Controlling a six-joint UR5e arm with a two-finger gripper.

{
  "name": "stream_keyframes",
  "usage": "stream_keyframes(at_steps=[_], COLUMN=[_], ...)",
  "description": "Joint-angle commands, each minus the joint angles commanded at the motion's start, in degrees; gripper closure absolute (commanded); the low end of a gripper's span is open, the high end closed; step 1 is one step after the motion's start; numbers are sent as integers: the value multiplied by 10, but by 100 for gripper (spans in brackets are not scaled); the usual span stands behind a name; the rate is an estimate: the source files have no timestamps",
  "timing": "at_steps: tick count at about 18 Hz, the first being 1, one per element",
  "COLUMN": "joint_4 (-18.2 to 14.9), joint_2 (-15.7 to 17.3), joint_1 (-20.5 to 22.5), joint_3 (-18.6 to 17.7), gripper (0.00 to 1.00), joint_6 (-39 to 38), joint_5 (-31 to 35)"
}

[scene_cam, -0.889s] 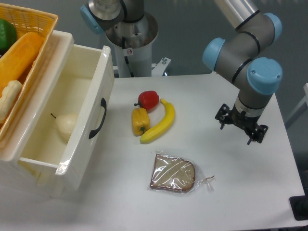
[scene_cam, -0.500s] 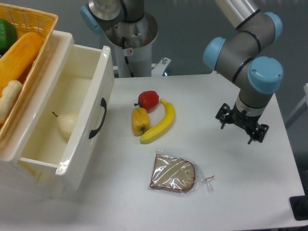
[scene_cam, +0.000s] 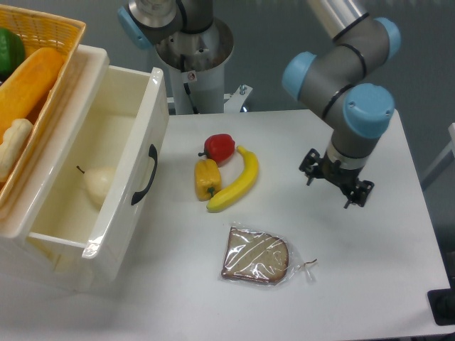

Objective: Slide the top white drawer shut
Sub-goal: 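Move the gripper from its start pose toward the open white drawer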

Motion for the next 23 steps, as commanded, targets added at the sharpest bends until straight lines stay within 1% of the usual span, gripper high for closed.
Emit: stream_keyframes(at_steps=[3,4,5,6,7,9,11,12,13,14,15,17,20,21,22,23], joint_4=[-1,-2,-1,-1,-2,-4,-4,-4,-5,-8,-8,-11,-18,-27,-44,-70], joint_2=[9,12,13,18,21,22,21,21,22,22,25,26,27,27,31,36], joint_1=[-32,-42,-51,-60,-65,-78,-86,-91,-92,-95,-100,-110,-111,-111,-112,-112], joint_3=[7,8,8,10,15,20,20,20,20,20,22,27,33,37,40,42], gripper=[0,2,8,18,41,68,85,94,98,100,100,100,100,100,100,100], joint_6=[-67,-87,-107,-133,-167,-226,-253,-255,-259,-280,-317,-363,-402,-403,-403,-401], joint_5=[-3,-3,-5,-14,-23,-45,-45,-44,-44,-43,-44,-48,-102,-117,-126,-134])
